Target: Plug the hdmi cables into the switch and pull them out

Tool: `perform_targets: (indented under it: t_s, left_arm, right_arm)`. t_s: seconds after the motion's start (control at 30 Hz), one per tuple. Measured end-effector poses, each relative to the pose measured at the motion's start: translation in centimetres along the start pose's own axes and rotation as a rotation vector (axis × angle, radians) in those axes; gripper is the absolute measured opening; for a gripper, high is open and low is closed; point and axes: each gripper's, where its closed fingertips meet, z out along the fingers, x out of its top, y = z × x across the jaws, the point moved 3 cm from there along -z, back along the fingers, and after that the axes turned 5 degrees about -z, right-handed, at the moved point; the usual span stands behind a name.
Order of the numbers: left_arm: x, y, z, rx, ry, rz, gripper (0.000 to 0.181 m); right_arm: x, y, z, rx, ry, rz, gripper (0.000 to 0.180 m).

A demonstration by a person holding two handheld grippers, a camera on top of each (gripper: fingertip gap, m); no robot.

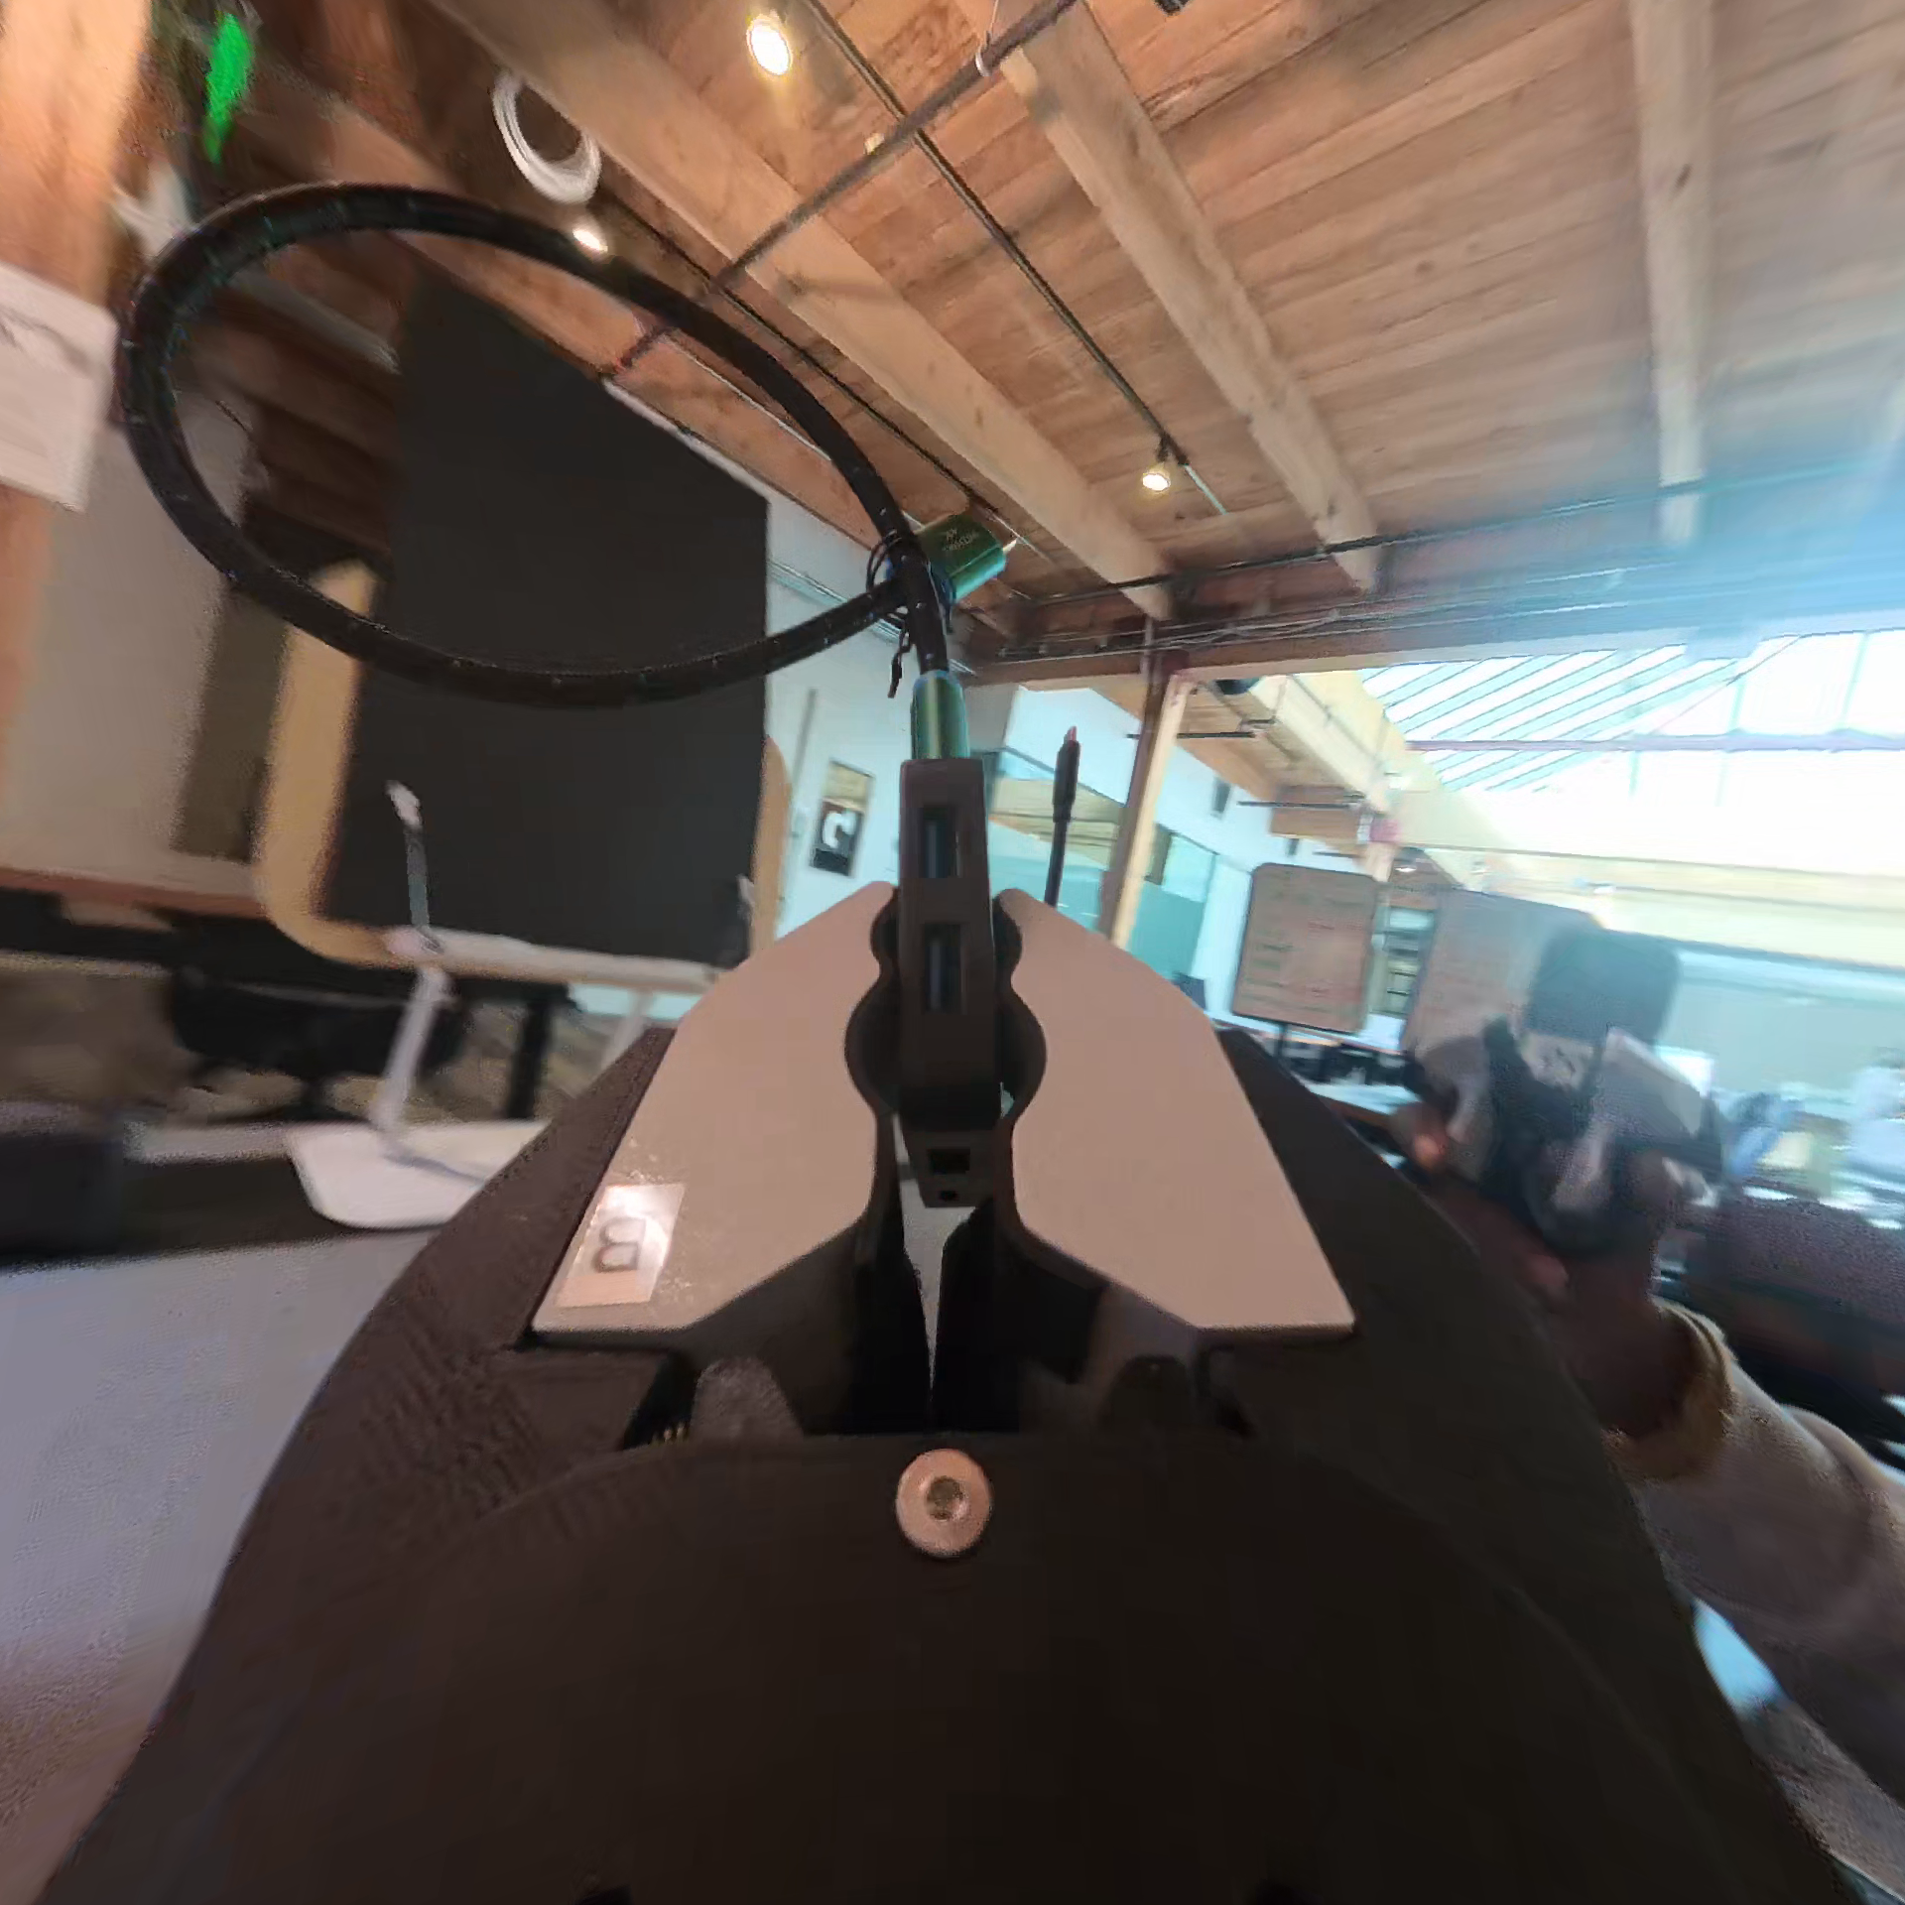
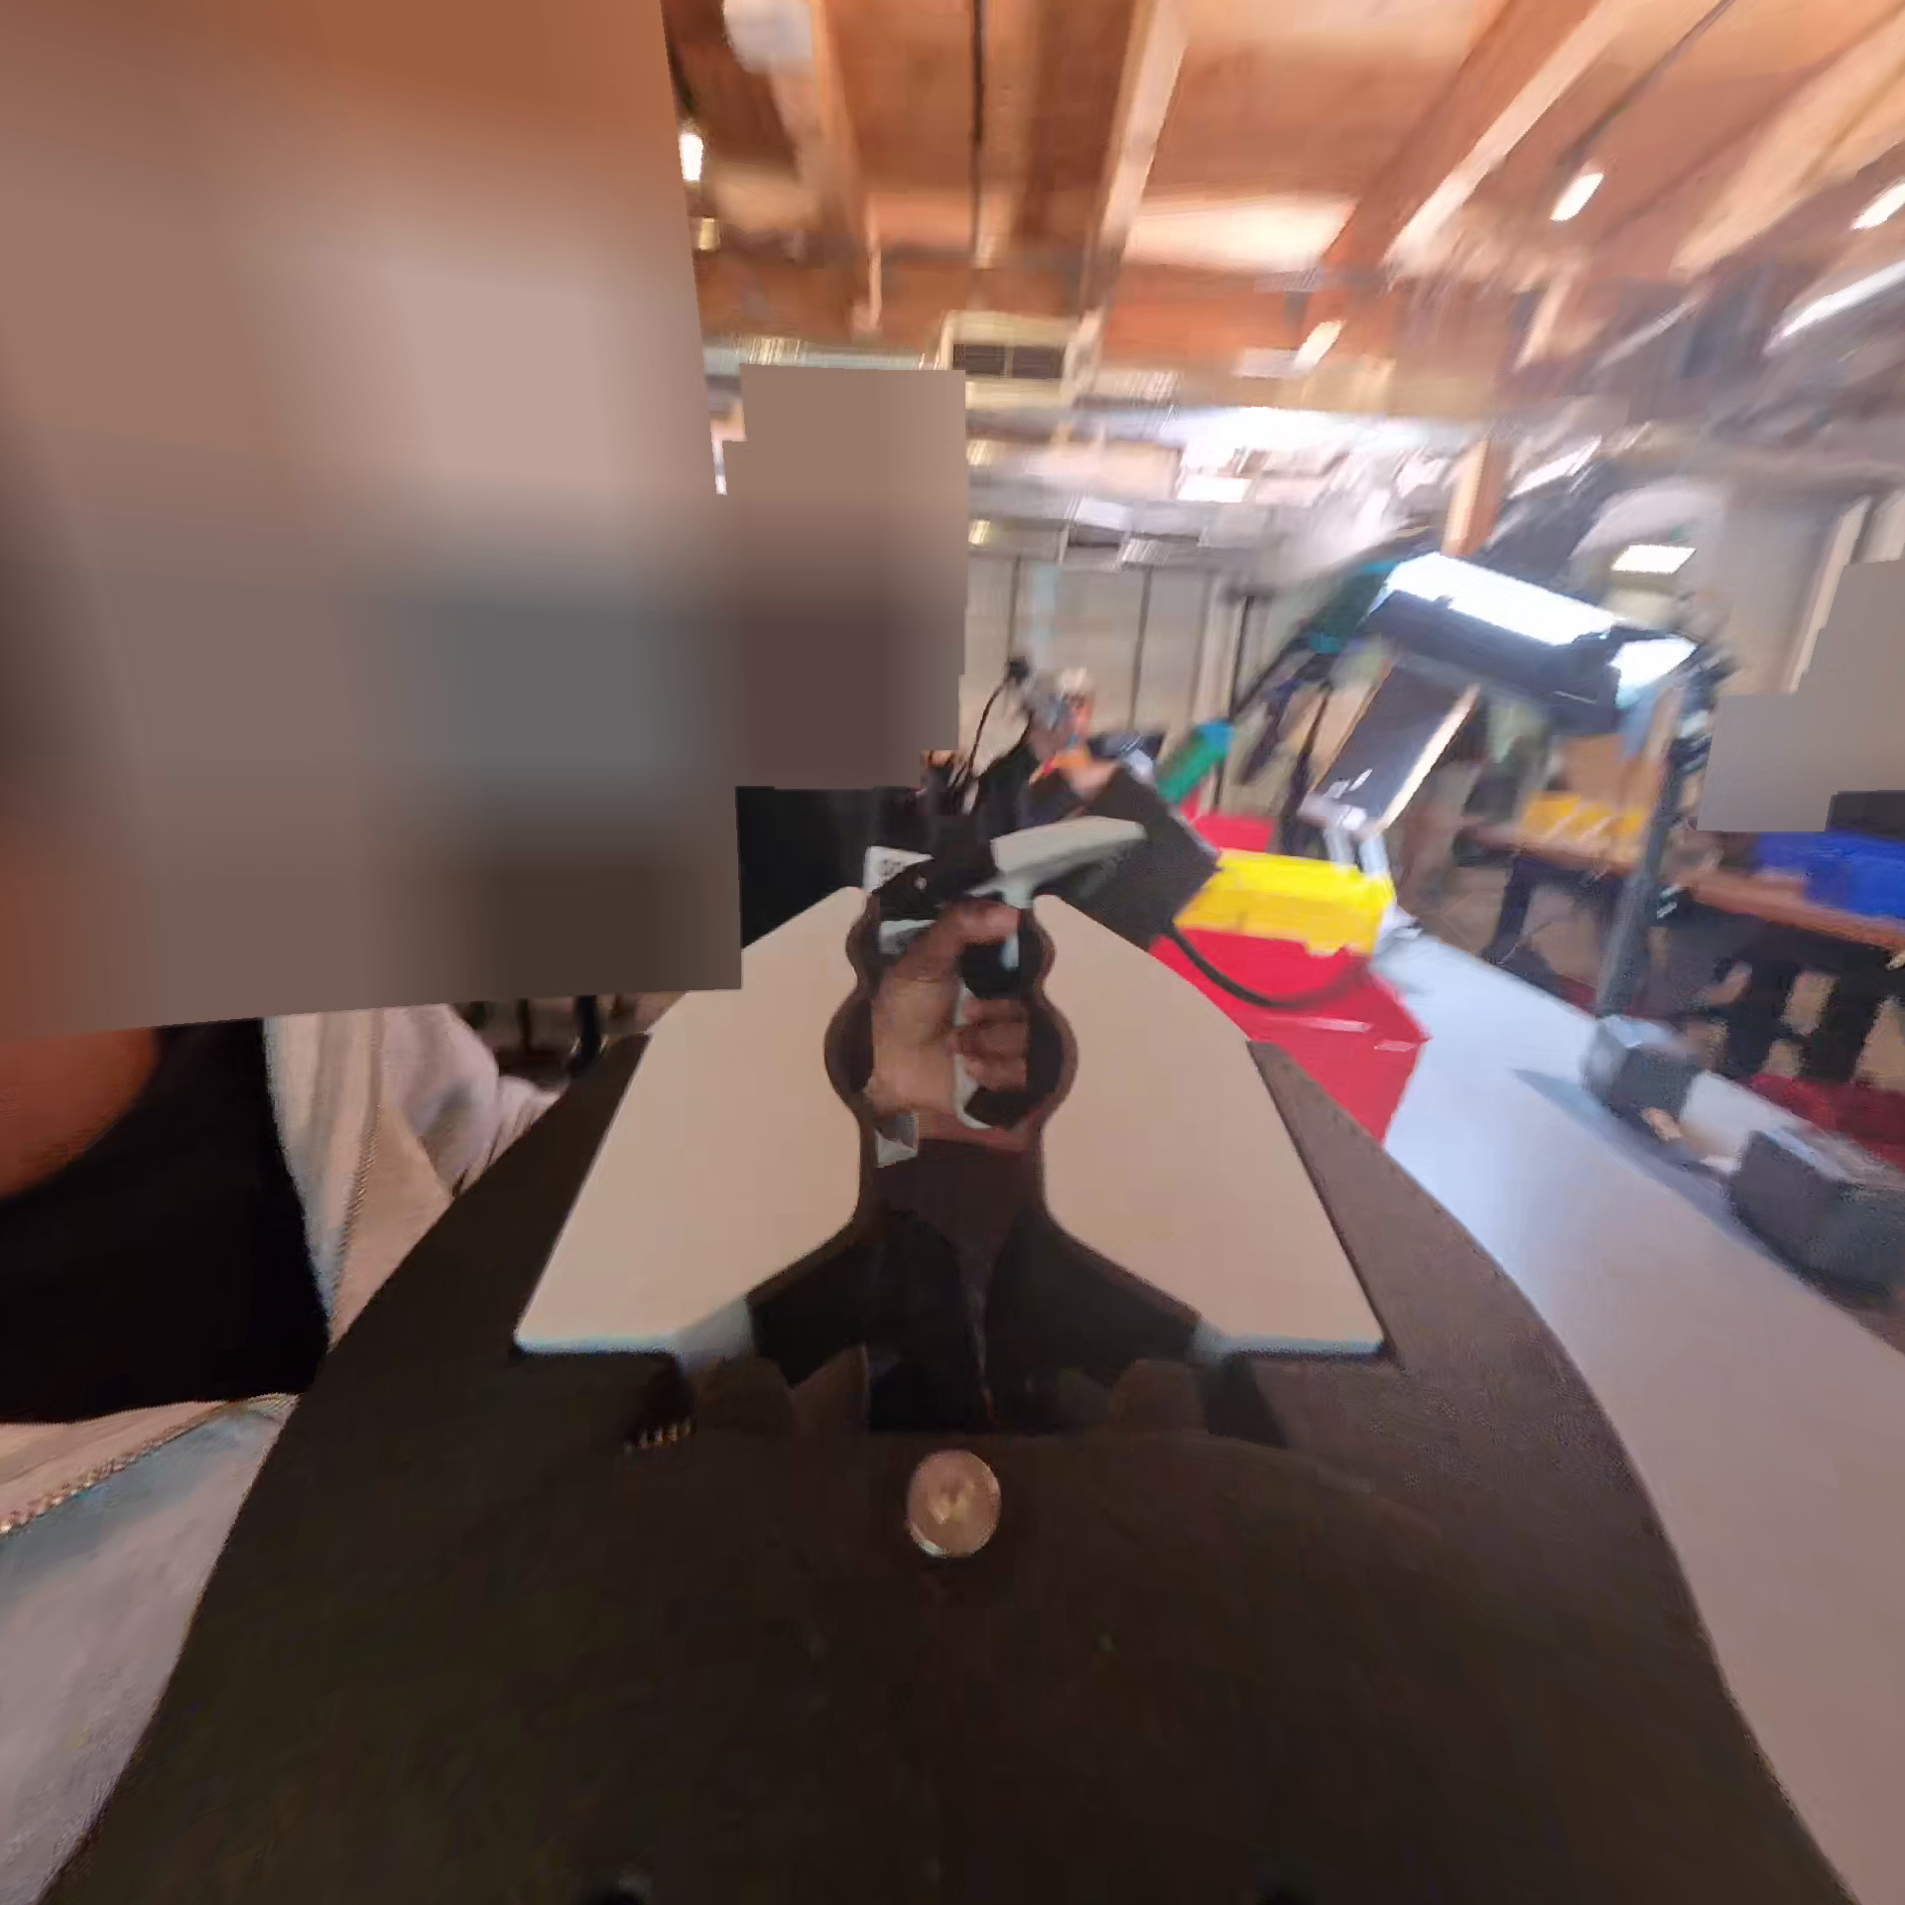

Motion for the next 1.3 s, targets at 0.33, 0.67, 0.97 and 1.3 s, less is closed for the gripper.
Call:
perform_targets:
  t_s: [0.33, 0.67, 0.97, 1.3]
  left_arm:
    - [-11.4, 4.7, -0.6, -0.223, -0.184, -0.374, 0.012]
    - [-13.5, 6.2, -0.5, -0.282, -0.317, -0.4, 0.012]
    - [-13.8, 6.6, -0.5, -0.308, -0.353, -0.431, 0.012]
    - [-14.0, 7.7, -0.9, -0.376, -0.38, -0.455, 0.012]
  right_arm:
    - [-7.9, 3.7, 4.4, -0.053, -0.293, 0.365, 0.052]
    - [-9.3, 4.1, 2.8, 0.097, -0.093, 0.53, 0.011]
    - [-8.9, 3.7, 2.7, 0.053, -0.143, 0.379, 0.01]
    - [-8.1, 2.7, 2.3, 0.025, -0.194, 0.277, 0.013]
